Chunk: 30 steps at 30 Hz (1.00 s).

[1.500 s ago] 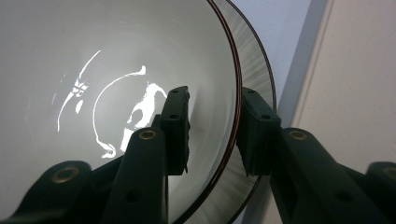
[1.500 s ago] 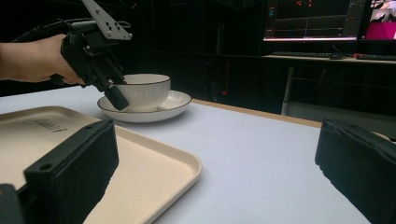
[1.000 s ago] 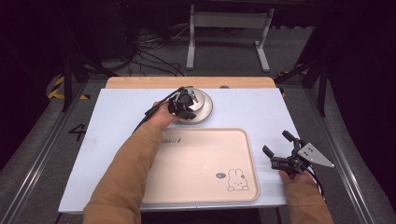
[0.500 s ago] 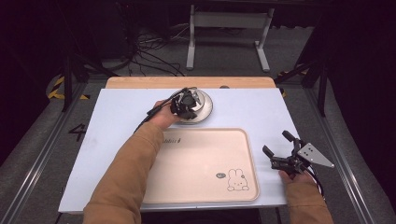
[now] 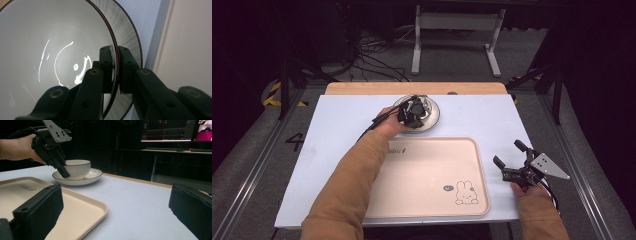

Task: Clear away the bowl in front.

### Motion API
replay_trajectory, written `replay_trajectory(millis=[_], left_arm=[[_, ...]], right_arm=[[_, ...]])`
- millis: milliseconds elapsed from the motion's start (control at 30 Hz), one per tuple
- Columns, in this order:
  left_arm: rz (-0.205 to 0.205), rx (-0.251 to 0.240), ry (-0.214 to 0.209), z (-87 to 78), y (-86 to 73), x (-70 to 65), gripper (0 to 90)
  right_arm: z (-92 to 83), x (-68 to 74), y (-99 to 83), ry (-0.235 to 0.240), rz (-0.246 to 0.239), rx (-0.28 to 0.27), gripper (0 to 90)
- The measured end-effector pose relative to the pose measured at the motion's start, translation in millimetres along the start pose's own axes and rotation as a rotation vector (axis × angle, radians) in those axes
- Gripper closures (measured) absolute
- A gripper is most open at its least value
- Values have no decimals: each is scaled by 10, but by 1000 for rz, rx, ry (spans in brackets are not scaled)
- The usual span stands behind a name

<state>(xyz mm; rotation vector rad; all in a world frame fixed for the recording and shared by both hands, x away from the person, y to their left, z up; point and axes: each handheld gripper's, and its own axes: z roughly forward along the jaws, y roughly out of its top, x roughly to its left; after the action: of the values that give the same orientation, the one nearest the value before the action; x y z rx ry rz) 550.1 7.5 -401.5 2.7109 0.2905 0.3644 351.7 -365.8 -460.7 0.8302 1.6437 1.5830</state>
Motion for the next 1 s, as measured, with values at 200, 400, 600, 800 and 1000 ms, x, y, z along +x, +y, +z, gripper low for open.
replay_trajectory(millis=[200,400,600,800,1000], left_arm=[[-2,20,5,-7,26,-4,832],[-15,38,10,-25,53,-16,833],[-31,38,-1,-88,65,-5,830],[-23,40,-30,-182,62,-3,830],[-22,19,-40,-322,90,-39,830]], right_arm=[[0,0,0,0,0,0,0],[0,0,0,0,0,0,0],[0,0,0,0,0,0,0],[0,0,0,0,0,0,0],[0,1,0,0,-1,-1,0]])
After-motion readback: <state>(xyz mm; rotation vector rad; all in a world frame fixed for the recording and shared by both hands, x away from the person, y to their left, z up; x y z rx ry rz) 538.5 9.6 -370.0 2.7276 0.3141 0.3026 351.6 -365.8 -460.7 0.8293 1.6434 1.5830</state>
